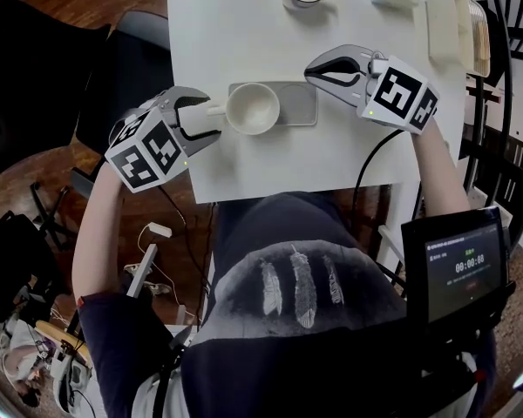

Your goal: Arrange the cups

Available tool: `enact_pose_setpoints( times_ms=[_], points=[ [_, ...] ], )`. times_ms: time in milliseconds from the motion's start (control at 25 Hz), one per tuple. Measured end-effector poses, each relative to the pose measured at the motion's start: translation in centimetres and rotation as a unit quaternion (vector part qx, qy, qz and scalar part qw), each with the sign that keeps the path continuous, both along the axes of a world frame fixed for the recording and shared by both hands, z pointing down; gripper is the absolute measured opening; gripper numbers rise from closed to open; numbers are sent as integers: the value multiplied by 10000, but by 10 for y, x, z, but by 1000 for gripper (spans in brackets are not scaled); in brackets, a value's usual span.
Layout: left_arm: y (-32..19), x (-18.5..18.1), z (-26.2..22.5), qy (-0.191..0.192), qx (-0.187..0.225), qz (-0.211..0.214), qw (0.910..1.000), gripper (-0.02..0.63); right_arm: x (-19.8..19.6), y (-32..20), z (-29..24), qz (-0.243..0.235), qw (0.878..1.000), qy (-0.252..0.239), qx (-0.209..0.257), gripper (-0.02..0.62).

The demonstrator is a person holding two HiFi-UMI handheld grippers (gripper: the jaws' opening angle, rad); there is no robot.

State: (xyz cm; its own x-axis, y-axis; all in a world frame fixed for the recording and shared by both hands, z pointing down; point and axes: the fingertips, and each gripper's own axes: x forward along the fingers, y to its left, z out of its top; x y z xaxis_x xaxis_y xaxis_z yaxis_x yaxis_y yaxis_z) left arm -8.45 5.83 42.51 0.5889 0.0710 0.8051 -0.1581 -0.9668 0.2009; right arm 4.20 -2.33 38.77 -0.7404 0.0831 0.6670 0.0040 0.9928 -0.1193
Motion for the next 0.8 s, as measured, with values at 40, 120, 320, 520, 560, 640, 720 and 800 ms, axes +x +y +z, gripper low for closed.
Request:
enact_pose_setpoints(
  times_ms=[40,120,320,520,560,640,720,800],
  points=[
    [-1,-4,-5,59,-4,-61,10000,267,0,-1,0,11,10000,1,9,5],
    [-4,-9,-22,389,-87,-223,9990,267,0,-2,-1,23,10000,-2,25,5],
    [-9,-9,-102,2249,-865,-817,9671,265,-1,-5,-3,36,10000,-10,60,5],
    [-50,-16,-125,2480,52,-1129,9622,179,-4,-6,-3,18,10000,-39,77,5],
    [-58,-14,-124,2521,220,-1193,9601,122,-5,-6,-4,10,10000,-48,84,5],
    [-73,-8,-125,2710,452,-1395,9513,15,-7,-7,-6,7,9999,-68,105,5],
    [-83,1,-125,2921,536,-1570,9419,14,-9,-7,-7,-8,9999,-86,124,5],
    [-92,10,-126,3055,604,-1683,9353,14,-11,-7,-7,-27,9999,-94,141,5]
  ],
)
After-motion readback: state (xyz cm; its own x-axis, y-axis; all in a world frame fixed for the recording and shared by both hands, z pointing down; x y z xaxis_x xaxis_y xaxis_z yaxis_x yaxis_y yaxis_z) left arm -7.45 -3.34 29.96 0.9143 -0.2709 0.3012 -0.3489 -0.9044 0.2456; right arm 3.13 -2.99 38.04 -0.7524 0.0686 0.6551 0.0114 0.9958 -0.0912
